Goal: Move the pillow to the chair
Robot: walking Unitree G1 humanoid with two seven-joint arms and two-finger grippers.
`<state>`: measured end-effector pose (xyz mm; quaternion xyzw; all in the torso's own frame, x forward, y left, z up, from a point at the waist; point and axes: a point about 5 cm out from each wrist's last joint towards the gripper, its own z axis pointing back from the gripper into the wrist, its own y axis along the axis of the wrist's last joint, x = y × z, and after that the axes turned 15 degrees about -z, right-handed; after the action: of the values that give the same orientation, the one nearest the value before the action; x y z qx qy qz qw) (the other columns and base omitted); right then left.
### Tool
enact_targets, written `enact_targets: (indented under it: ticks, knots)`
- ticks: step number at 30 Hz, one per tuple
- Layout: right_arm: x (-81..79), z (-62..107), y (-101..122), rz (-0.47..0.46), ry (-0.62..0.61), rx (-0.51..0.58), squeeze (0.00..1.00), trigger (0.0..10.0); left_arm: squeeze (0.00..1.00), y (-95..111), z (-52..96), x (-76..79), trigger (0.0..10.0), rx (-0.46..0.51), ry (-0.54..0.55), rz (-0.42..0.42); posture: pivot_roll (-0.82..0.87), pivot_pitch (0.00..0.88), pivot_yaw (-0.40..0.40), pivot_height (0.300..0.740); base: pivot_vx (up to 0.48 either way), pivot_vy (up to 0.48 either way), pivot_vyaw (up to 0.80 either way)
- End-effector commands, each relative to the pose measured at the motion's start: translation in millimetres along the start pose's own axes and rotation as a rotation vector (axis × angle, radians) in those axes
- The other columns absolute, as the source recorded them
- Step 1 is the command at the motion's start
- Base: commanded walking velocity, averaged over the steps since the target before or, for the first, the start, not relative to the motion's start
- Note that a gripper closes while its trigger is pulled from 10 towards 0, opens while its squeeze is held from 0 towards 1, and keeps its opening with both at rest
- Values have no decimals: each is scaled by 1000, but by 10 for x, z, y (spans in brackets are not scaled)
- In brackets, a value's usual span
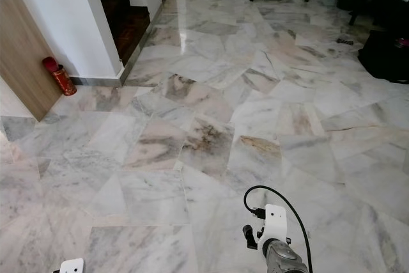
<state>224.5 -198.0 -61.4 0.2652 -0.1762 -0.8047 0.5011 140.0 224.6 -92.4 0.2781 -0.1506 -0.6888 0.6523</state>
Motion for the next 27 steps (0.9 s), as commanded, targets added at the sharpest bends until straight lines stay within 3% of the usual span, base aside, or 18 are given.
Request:
enact_targets:
  ticks: [1,10,14,24,25,27]
  knots:
    - [-15,-4,11,-14,-6,-7,0,10000,0,-9,5,-9,10000,6,-3,-1,-41,0,49,740,0,0,0]
    - [-23,-4,28,-14,1,19,0,10000,0,-24,8,-12,10000,-3,-3,4,-29,0,44,740,0,0,0]
    - [-32,7,106,-50,8,137,0,10000,0,-20,14,-23,10000,18,13,6,-24,0,43,740,0,0,0]
    - [-48,46,259,90,-13,313,0,10000,0,-26,21,-47,10000,25,33,7,-22,0,48,740,0,0,0]
    - [27,96,351,72,-10,409,0,10000,0,-23,22,-57,10000,29,38,7,-33,0,56,740,0,0,0]
    - [105,155,441,61,1,498,0,10000,0,-20,23,-68,10000,32,41,8,-46,0,62,740,0,0,0]
